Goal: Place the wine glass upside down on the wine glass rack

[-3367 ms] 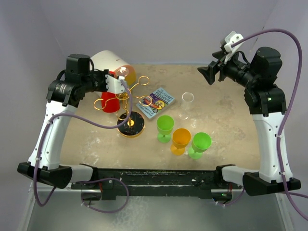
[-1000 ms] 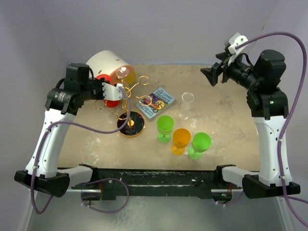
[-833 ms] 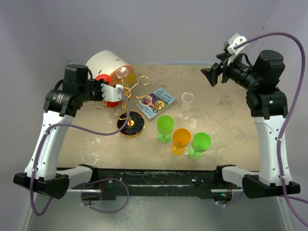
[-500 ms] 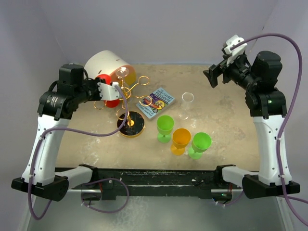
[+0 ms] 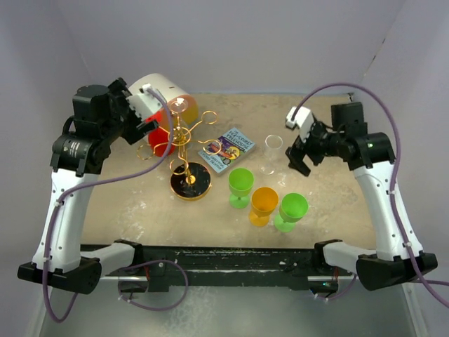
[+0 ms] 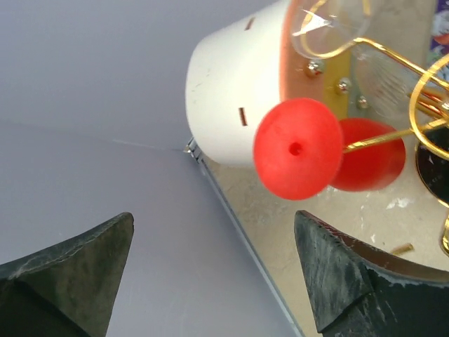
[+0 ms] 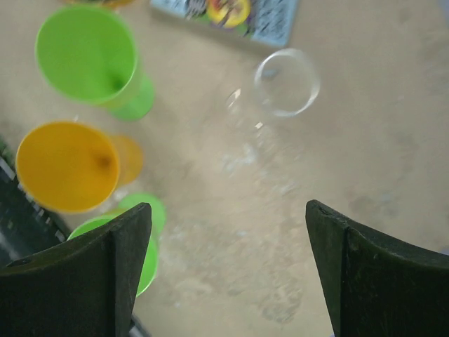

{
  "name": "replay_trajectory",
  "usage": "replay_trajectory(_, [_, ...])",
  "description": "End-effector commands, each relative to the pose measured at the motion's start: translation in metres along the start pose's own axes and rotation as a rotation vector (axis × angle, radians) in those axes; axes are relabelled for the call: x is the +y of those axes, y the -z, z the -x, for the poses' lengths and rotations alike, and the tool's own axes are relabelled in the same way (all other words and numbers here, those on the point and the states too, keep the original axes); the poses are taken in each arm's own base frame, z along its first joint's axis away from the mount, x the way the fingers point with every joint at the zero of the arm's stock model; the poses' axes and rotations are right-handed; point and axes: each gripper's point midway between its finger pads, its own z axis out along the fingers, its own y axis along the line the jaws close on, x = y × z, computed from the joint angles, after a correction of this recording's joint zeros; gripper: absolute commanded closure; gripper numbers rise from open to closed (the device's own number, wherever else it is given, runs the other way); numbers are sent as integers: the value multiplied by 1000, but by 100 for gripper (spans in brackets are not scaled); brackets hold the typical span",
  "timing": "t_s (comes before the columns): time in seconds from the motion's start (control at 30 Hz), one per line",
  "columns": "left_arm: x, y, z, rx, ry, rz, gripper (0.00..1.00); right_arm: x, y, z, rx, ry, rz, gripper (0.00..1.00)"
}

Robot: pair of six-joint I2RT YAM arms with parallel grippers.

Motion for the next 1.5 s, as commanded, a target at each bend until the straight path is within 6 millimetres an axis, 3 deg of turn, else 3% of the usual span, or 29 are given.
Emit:
replay_trajectory(0.0, [47, 2, 6, -10, 186, 232, 1, 45, 4, -56, 175, 34, 146, 8])
replay_trajectory(0.23, [69, -9, -12, 62, 216, 353, 1, 66, 0, -100, 295, 33, 215, 10])
replay_trajectory(0.53, [73, -13, -20, 89, 209, 381, 1, 72, -22, -136, 380, 16, 252, 18])
replay_trajectory(0.77, [74, -13, -22, 94, 188, 383, 1, 73, -39, -146, 393, -21, 264, 41])
replay_trajectory(1.1, [73, -18, -20, 80, 193, 377, 1, 73, -37, -152, 419, -36, 242, 73])
replay_trajectory(1.3, [78, -13, -19, 74, 202, 406, 1, 60, -30, -155, 462, -19, 178, 96])
replay_trajectory(1.47, [81, -9, -15, 57, 224, 423, 1, 16, -14, -148, 496, 31, -57, 100])
